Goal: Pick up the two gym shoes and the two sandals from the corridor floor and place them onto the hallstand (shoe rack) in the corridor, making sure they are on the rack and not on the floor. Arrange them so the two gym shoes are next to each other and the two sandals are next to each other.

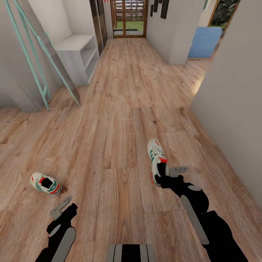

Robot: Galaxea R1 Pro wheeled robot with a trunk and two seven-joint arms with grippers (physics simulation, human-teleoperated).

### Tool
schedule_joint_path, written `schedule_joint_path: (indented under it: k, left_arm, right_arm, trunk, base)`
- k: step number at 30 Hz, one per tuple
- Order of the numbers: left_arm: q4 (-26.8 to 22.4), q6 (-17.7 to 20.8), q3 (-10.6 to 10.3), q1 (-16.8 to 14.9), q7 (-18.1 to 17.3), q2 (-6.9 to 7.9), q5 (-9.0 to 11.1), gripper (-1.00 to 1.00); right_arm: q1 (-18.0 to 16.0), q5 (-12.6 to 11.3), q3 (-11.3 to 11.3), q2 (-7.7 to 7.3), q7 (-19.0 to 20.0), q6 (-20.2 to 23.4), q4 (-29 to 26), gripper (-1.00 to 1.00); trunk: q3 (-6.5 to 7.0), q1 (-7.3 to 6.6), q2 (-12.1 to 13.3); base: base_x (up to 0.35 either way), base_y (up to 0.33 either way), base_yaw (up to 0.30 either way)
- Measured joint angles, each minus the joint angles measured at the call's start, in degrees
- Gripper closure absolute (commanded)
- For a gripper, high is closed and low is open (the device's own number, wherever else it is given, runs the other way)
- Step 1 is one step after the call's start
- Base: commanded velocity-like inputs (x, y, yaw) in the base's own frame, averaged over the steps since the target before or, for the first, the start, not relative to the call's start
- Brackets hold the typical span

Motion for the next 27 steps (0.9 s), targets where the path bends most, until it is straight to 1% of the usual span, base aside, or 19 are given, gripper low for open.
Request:
schedule_joint_path:
  k: [2,4,6,9,12,14,16,19,21,22,23,25,26,27]
  left_arm:
    - [-0.67,0.02,0.09,-0.01,0.36,-1.21,0.16,-1.00]
    - [-0.54,0.32,0.17,-0.20,0.32,-1.51,0.37,-1.00]
    - [-0.23,1.31,0.24,-0.56,0.09,-1.74,0.57,-1.00]
    - [1.75,3.58,0.29,-2.31,-1.03,-1.83,0.69,-1.00]
    - [6.02,5.15,0.28,-5.80,-3.54,-1.91,0.67,-1.00]
    - [11.85,6.46,0.13,-11.16,-7.63,-2.33,0.43,-1.00]
    - [13.66,6.95,-0.08,-13.02,-8.98,-2.76,0.30,-1.00]
    - [14.98,7.94,-0.67,-14.56,-10.15,-3.08,0.19,-1.00]
    - [14.32,8.91,-1.15,-15.14,-10.46,-3.32,0.09,-1.00]
    - [11.63,9.34,-1.63,-14.75,-10.41,-3.46,0.04,-1.00]
    - [7.54,9.78,-2.49,-13.21,-9.88,-3.50,0.03,-1.00]
    - [3.44,10.39,-3.43,-11.35,-8.95,-3.46,0.06,-1.00]
    - [0.54,11.04,-4.03,-10.01,-8.14,-3.33,0.14,-1.00]
    - [-0.56,11.30,-4.26,-9.45,-7.81,-3.24,0.21,-1.00]
  right_arm:
    - [1.06,0.04,0.15,0.01,0.00,-0.01,-0.03,1.00]
    - [1.19,0.06,0.16,0.01,0.00,-0.02,-0.04,1.00]
    - [1.29,0.05,0.19,0.01,0.00,-0.02,-0.03,1.00]
    - [1.36,0.00,0.35,0.01,0.00,0.01,-0.04,1.00]
    - [1.38,-0.10,1.01,0.03,0.00,0.11,-0.06,1.00]
    - [1.37,-0.33,2.51,0.09,0.01,1.66,-0.08,1.00]
    - [1.24,-0.04,3.07,0.16,0.01,2.93,-0.08,1.00]
    - [1.04,0.11,3.55,0.31,0.00,4.06,-0.09,1.00]
    - [0.80,0.23,3.75,0.25,0.00,4.52,-0.09,1.00]
    - [0.72,0.31,3.73,0.19,0.00,4.38,-0.09,1.00]
    - [0.66,0.36,3.64,0.14,0.00,3.98,-0.09,1.00]
    - [0.66,0.32,3.57,0.10,0.00,3.57,-0.09,1.00]
    - [0.75,0.40,3.49,0.07,-0.03,3.16,-0.09,1.00]
    - [0.79,0.38,3.45,0.06,-0.04,2.92,-0.09,1.00]
  trunk:
    - [-0.08,0.00,0.00]
    - [-0.15,0.00,0.00]
    - [-0.66,0.06,-0.02]
    - [-1.42,0.13,-0.06]
    - [-2.16,0.21,-0.10]
    - [-2.65,0.26,-0.13]
    - [-3.14,0.31,-0.16]
    - [-3.88,0.39,-0.20]
    - [-4.38,0.44,-0.22]
    - [-4.62,0.46,-0.24]
    - [-4.86,0.49,-0.25]
    - [-5.32,0.54,-0.28]
    - [-5.55,0.57,-0.29]
    - [-5.77,0.59,-0.31]
  base:
    - [0.001,-0.001,0.264]
    - [0.000,0.000,0.264]
    - [0.000,0.000,0.265]
    - [0.000,0.000,0.269]
    - [0.000,0.000,0.272]
    - [0.000,0.000,0.274]
    - [0.000,0.000,0.275]
    - [0.000,0.000,0.275]
    - [0.000,0.000,0.250]
    - [0.000,0.000,0.143]
    - [0.000,0.000,0.115]
    - [0.000,0.000,0.075]
    - [0.000,0.000,0.047]
    - [0.000,0.000,0.038]
